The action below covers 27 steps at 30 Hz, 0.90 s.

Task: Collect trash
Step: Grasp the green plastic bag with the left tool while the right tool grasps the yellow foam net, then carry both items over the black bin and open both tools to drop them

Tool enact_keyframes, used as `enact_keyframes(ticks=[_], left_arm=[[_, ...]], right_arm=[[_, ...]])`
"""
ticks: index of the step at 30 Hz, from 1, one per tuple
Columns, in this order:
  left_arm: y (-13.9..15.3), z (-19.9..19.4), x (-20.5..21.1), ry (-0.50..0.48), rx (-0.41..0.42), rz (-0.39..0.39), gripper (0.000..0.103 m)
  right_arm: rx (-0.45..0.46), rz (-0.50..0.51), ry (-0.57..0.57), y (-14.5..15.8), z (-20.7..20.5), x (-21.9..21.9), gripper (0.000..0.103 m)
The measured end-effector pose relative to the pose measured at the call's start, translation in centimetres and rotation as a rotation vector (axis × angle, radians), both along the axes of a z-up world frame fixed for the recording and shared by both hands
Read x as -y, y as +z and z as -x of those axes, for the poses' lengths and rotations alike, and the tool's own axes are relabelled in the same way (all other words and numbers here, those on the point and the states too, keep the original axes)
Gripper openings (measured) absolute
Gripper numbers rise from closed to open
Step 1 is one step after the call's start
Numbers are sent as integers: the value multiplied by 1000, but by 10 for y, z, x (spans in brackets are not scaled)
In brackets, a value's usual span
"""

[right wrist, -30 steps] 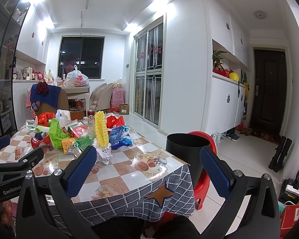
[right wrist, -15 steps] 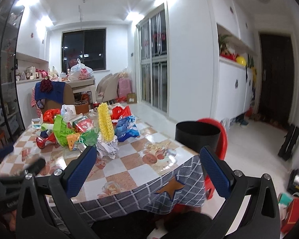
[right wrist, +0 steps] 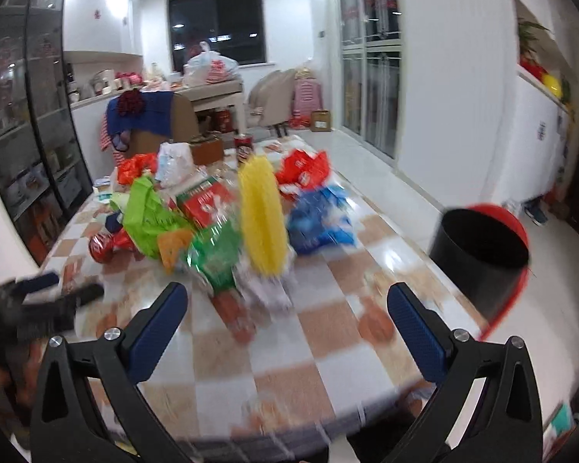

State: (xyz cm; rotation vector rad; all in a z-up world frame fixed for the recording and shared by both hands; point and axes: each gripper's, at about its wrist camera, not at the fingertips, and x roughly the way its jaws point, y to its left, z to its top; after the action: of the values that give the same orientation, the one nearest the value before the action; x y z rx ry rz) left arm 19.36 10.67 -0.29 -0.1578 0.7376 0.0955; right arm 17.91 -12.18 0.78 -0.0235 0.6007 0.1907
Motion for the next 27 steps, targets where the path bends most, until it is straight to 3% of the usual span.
enact_keyframes(ticks=[5, 8, 11, 13, 16, 17, 18, 19, 27], left_arm=[[3, -78, -22, 43, 18, -6, 103], [-13, -116, -28, 45, -38, -15, 103], [-35, -143, -36, 53, -115, 4, 103], [-43, -144, -33, 50, -142, 9, 103], [-53, -147, -30, 13, -170, 30, 103], [-53, -145, -30, 10, -169, 38, 103], [-51, -142, -30, 9, -156, 50, 103], [-48, -136, -31, 4, -134, 59, 103], [8, -96, -29, -40, 6, 63, 103]], right_arm=[[-62, -19, 28, -5, -48, -16, 103], [-80, -13, 24, -9, -67, -22, 101], [-104, -8, 18, -14, -85, -25, 91], [-132, -4, 15, -18, -95, -24, 86], [-182, 5, 7, -27, -108, -22, 67], [-196, 1, 10, -29, -113, -21, 52], [-213, -15, 16, -31, -116, -19, 31], [-222, -32, 19, -30, -117, -17, 22], [-147, -191, 57, 12, -98, 10, 20]])
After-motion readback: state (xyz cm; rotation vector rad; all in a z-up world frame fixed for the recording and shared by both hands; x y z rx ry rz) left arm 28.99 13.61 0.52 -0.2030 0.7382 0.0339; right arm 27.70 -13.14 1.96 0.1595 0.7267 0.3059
